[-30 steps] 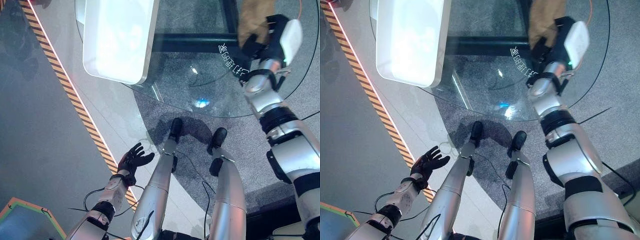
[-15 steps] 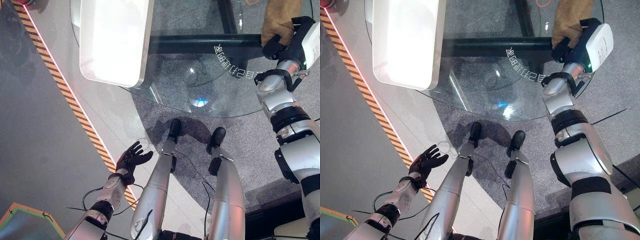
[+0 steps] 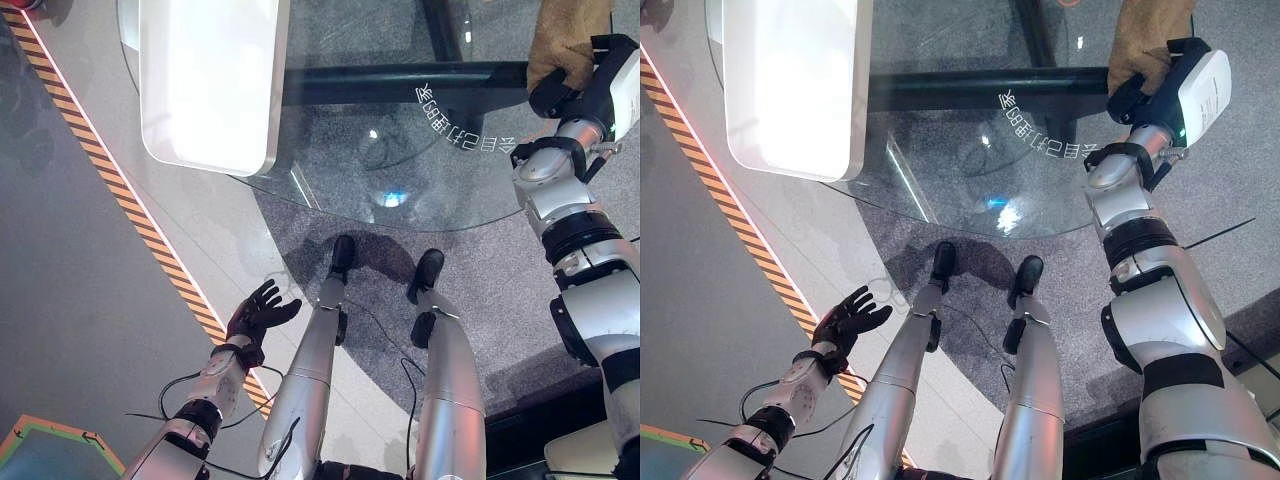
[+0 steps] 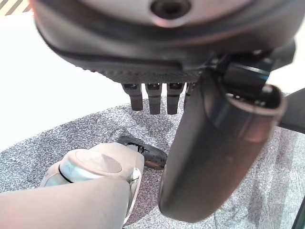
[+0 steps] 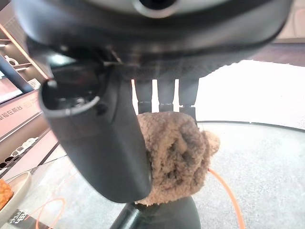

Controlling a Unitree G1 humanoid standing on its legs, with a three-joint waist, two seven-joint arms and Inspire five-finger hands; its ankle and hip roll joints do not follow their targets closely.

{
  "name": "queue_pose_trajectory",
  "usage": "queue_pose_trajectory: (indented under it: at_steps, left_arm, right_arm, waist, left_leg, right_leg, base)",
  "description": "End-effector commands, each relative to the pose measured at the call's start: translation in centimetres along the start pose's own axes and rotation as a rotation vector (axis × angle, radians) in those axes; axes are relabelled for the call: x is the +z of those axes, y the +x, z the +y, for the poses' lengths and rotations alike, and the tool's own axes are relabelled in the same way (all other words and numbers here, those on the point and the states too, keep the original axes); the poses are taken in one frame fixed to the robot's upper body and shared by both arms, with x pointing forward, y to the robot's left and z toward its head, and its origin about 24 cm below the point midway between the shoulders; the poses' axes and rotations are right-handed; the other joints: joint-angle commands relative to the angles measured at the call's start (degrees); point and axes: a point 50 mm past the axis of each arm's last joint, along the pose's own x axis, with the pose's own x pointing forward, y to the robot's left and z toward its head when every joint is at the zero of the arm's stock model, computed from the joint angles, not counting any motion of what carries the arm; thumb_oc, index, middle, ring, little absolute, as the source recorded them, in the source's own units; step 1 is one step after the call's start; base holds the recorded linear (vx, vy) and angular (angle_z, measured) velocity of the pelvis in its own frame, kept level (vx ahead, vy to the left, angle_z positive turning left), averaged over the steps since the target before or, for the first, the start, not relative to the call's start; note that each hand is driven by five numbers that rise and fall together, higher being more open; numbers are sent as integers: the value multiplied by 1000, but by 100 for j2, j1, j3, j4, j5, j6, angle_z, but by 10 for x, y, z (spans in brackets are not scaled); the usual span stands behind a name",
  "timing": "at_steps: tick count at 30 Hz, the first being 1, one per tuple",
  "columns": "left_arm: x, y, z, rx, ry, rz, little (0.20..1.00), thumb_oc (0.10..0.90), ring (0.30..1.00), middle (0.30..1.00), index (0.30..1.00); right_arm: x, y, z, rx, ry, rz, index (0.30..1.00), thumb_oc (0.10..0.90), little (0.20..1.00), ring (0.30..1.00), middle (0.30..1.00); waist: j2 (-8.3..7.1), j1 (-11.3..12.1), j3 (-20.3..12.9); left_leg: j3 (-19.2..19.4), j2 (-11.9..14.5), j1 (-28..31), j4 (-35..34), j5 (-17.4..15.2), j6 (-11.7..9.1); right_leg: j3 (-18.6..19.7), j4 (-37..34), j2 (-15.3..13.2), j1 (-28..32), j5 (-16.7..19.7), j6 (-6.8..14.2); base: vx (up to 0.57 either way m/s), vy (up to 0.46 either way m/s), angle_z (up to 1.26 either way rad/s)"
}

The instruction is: Wipe the table with a cloth and put it in the basket.

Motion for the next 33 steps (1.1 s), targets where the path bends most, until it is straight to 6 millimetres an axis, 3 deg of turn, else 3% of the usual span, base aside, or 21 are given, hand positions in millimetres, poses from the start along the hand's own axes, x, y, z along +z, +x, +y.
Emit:
queue_pose_trajectory:
  at_steps: [1, 7, 12, 19, 20, 27, 33]
  left_arm:
    - [-7, -10, 28, 76, 4, 25, 900, 800, 900, 900, 900]
    - [-7, -9, 24, 63, 15, 26, 900, 800, 900, 900, 900]
    - [-8, -8, 20, 53, 22, 25, 900, 800, 900, 900, 900]
    - [-12, -8, 15, 42, 24, 21, 900, 800, 900, 900, 900]
    - [-8, -6, 14, 37, 24, 8, 900, 800, 900, 900, 900]
    - [-8, -5, 12, 38, 24, 4, 900, 800, 900, 900, 900]
    - [-2, -2, 8, 45, 14, -21, 900, 800, 900, 900, 900]
  right_arm:
    - [51, 21, -31, -97, -8, -268, 300, 100, 200, 300, 300]
    - [72, 6, -11, 30, -22, -378, 300, 100, 200, 300, 300]
    - [96, -21, 15, 207, -94, -536, 300, 100, 200, 300, 300]
    - [107, -63, 47, 428, -128, -654, 300, 100, 200, 300, 300]
    - [112, -66, 48, 443, -122, -672, 300, 100, 200, 300, 300]
    - [117, -111, 71, 666, -90, -740, 300, 100, 200, 300, 300]
    - [104, -146, 86, 872, -67, -723, 300, 100, 200, 300, 300]
  waist:
    - [112, 107, -141]
    - [112, 154, -141]
    - [132, 197, -141]
    - [153, 227, -141]
    - [170, 236, -141]
    - [142, 234, -141]
    - [87, 175, -141]
  left_leg:
    - [423, -185, 185, 255, -535, 320]
    - [418, -202, 209, 238, -515, 305]
    - [434, -212, 240, 185, -480, 286]
    - [448, -222, 306, 104, -444, 267]
    - [455, -214, 151, 65, -259, 291]
    - [460, -206, 156, 31, -226, 274]
    - [492, -180, 134, -16, -186, 257]
  right_leg:
    - [-188, -88, 381, 227, -299, 49]
    - [-227, -100, 368, 268, -325, 37]
    - [-280, -115, 349, 301, -360, 18]
    - [-313, -146, 346, 354, -401, 4]
    - [-386, -237, 349, 234, -203, -44]
    - [-393, -247, 362, 245, -204, -36]
    - [-363, -261, 397, 206, -192, -21]
  base:
    - [0, 0, 0]
    - [0, 0, 0]
    - [0, 0, 0]
    - [-10, 3, -1]
    - [-65, 11, 0]
    - [-9, 0, 2]
    - [0, 0, 0]
